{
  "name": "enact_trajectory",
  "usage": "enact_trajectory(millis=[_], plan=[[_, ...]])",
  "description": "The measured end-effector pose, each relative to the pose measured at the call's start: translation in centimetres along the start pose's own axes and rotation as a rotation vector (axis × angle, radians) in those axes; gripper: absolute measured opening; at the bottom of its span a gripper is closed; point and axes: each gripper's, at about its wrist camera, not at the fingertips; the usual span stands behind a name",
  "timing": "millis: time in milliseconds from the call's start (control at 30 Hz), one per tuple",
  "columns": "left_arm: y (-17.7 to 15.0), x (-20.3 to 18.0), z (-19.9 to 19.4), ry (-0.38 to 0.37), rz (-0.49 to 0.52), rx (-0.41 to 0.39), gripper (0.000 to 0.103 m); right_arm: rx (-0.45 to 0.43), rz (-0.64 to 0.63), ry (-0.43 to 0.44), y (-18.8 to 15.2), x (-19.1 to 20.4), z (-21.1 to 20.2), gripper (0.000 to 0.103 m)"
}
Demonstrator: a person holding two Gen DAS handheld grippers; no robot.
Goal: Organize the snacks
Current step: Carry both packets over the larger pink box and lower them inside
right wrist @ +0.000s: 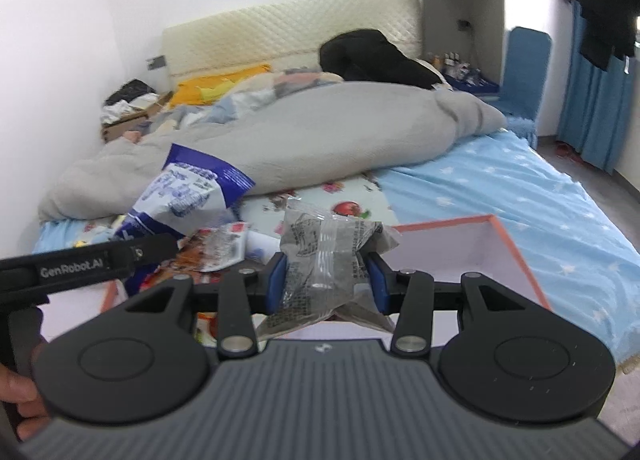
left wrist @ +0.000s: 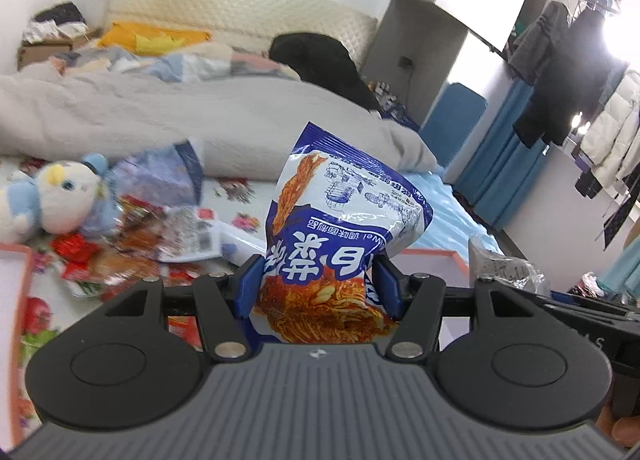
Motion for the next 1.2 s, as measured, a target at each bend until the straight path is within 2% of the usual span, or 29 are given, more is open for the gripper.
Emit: enact_trajectory(millis=[333,500,633,900,1000,1200], plan=[[-5.5,-4.2,8.3,-0.048,-0.041,0.188,0.064,0.113,0.057,-0.103,-3.7,-5.5,3.9,0.046],[-7.5,-5.8,11.5,-0.013,-0.014,0.265,0.064,0.173,0.081,-0.133,-5.4,-7.7,5.7,0.046],[-8.4,-5.9,12.9,0.016,-0.02,0.288,0.064,0.216,0.088,-0.147,-6.6,-8.9,7.0,0.046],[-10.0,-7.2,14.4,0.017,-0.004,0.333,0.064,0.279,0.089,-0.127,-8.6,-9.8,9.1,0.046],[-10.0,-7.9,14.9,0.004,-0.013,0.325,0.064,0.292,0.094,-0.12,-9.1,-9.8,9.5,0.046],[-9.6,-8.6,15.4,0.027,-0.003,0.309,0.064,0.298,0.101,-0.115,-9.5,-10.5,10.1,0.046]])
Point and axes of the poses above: each gripper's, at about its wrist camera, not at the fingertips, and z roughly the way its jaws point, x to its left, y to its top, and after that the axes turned 13 degrees about -x, right-handed
